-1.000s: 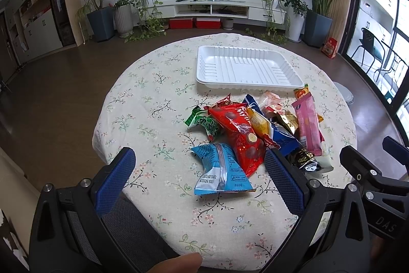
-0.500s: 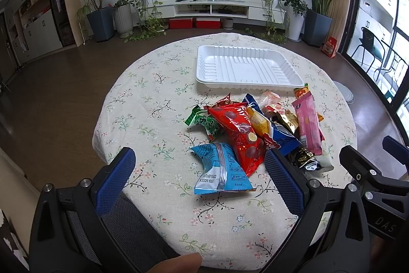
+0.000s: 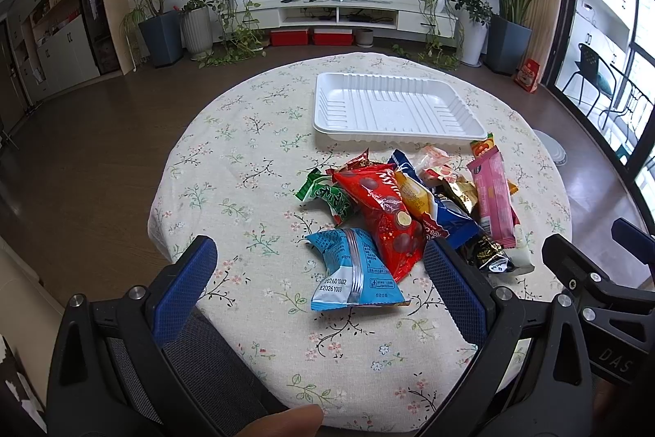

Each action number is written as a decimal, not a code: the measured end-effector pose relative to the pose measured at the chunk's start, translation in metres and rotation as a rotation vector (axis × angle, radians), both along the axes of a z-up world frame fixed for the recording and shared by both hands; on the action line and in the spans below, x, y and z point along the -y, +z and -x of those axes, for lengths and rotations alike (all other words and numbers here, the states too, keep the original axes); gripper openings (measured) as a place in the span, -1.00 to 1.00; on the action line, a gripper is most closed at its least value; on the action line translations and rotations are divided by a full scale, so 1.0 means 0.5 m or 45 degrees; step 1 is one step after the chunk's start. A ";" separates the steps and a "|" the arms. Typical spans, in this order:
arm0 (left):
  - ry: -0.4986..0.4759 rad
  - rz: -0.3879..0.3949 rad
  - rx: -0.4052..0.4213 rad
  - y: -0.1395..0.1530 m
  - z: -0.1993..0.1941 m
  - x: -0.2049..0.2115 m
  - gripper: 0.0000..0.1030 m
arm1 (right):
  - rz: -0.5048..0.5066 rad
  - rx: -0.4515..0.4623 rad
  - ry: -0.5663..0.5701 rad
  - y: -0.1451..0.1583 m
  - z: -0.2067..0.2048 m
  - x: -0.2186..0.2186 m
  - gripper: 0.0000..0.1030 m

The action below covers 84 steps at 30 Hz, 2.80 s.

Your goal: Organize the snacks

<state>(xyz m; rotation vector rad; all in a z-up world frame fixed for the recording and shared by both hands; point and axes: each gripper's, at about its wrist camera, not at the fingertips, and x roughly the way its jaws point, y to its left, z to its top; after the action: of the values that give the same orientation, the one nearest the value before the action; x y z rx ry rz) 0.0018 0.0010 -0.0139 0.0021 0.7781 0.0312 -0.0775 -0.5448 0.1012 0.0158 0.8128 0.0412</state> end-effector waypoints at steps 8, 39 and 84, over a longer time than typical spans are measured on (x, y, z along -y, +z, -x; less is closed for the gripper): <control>0.000 0.000 0.000 0.000 0.000 0.000 0.99 | 0.000 -0.001 0.000 0.000 0.000 -0.001 1.00; -0.134 0.282 -0.028 -0.074 -0.001 -0.092 0.99 | -0.072 0.016 -0.022 -0.035 -0.002 0.036 1.00; -0.304 0.194 -0.492 -0.228 -0.251 -0.031 -0.09 | -0.252 -0.195 0.101 -0.120 -0.155 0.126 0.64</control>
<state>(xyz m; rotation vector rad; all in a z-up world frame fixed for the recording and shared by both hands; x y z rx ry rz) 0.1274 0.0166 -0.1277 -0.0452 1.1601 -0.2620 0.0001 -0.6079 0.0411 0.1751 0.9598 0.1973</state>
